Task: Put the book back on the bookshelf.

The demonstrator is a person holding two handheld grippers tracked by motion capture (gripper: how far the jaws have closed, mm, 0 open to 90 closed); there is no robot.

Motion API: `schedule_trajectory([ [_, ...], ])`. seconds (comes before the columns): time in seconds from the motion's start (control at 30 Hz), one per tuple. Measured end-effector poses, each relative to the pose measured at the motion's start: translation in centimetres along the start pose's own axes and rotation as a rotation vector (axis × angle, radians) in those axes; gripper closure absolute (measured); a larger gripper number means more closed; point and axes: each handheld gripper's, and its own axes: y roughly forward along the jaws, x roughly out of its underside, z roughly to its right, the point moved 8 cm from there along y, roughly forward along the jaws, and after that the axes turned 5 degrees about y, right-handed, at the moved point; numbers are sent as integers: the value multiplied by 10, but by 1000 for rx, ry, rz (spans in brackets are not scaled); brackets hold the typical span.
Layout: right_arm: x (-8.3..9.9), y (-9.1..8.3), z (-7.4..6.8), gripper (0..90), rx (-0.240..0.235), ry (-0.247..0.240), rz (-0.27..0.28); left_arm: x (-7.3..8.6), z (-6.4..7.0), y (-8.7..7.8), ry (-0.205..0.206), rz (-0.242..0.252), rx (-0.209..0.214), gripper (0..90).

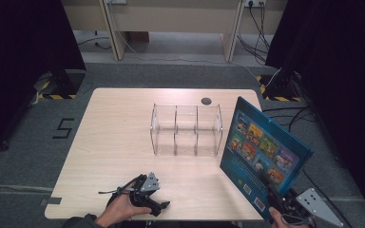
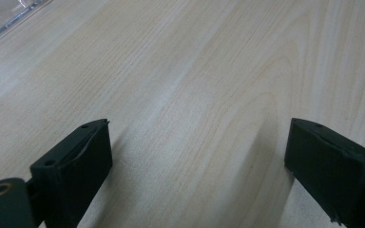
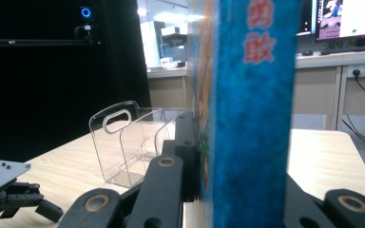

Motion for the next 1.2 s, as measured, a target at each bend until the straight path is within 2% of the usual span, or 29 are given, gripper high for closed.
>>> schedule_trajectory([
  [0.43,-9,20,-18,827,-50,-11,5,1,-2,-1,-5,-5,-4,77],
  [0.57,-14,33,-23,827,-64,-21,11,1,-2,-1,-6,-6,-5,76],
  [0.67,-18,50,-26,828,-62,-9,7,1,-2,-1,-6,-4,-5,75],
  [0.7,-18,50,-26,828,-62,-9,7,1,-2,-1,-6,-4,-5,76],
  [0.73,-19,58,-26,827,-54,-7,16,1,-2,-1,-6,-5,-6,75],
  [0.87,-22,71,-25,828,-34,3,20,1,-2,-1,-6,-4,-7,75],
  [1.17,-21,93,-21,828,-8,-3,27,1,-2,-1,-7,-4,-8,74],
  [1.2,-19,98,-21,828,-3,-14,20,1,-2,-1,-6,-4,-8,74],
])
